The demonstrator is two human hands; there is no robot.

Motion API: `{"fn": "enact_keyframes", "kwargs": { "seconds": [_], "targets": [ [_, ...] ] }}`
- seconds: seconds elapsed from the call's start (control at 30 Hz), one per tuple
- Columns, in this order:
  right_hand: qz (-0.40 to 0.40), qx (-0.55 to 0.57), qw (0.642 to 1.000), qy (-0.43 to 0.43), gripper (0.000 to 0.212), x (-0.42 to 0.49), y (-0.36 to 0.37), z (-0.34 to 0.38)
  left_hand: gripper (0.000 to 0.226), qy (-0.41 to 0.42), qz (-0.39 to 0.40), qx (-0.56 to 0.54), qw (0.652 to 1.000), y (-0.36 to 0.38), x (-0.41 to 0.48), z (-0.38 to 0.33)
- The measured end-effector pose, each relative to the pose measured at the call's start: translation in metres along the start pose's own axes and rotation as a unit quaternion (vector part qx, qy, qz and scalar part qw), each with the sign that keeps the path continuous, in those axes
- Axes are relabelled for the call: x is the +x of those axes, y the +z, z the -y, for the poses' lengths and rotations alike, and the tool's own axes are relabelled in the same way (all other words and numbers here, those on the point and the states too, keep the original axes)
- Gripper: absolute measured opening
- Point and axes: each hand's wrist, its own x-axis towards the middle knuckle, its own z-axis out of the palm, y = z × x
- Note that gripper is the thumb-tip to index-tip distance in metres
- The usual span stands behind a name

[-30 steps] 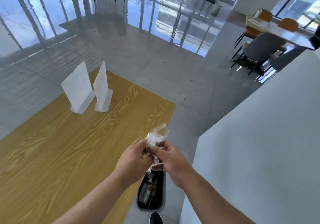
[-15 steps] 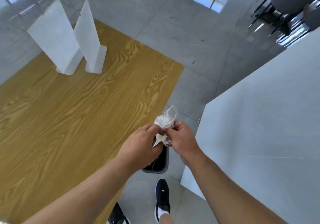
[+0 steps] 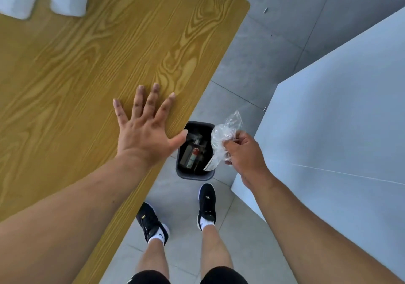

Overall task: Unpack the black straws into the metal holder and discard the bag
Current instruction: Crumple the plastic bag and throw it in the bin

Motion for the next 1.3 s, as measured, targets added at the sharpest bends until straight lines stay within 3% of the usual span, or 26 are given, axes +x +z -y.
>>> {"fn": "enact_keyframes", "kwargs": {
  "seconds": [0.17, 0.3, 0.67, 0.83, 1.07, 1.3],
  "targets": [
    [0.035, -0.026, 0.999, 0.028, 0.004, 0.039, 0.025, -0.042, 0.1, -0.018, -0.022, 0.01, 1.0, 0.004, 0.017, -0.004],
    [0.072, -0.068, 0.994, 0.044, 0.012, 0.07, 0.054, -0.074, 0.102, -0.02, -0.033, 0.016, 0.999, 0.007, 0.018, -0.005],
    [0.13, -0.215, 0.966, 0.058, 0.002, 0.133, 0.111, -0.136, 0.103, -0.02, -0.028, -0.004, 0.999, 0.001, 0.015, -0.006],
    [0.116, -0.31, 0.942, 0.058, 0.015, 0.151, 0.109, -0.162, 0.103, -0.016, -0.04, -0.005, 0.999, 0.003, 0.014, -0.005],
    [0.116, -0.337, 0.934, 0.037, 0.004, 0.173, 0.107, -0.173, 0.103, -0.015, -0.041, -0.01, 0.999, 0.003, 0.015, -0.006],
    [0.097, -0.361, 0.927, 0.007, 0.024, 0.196, 0.113, -0.165, 0.105, -0.018, -0.038, -0.02, 0.999, 0.0, 0.013, -0.008]
  ]
}}
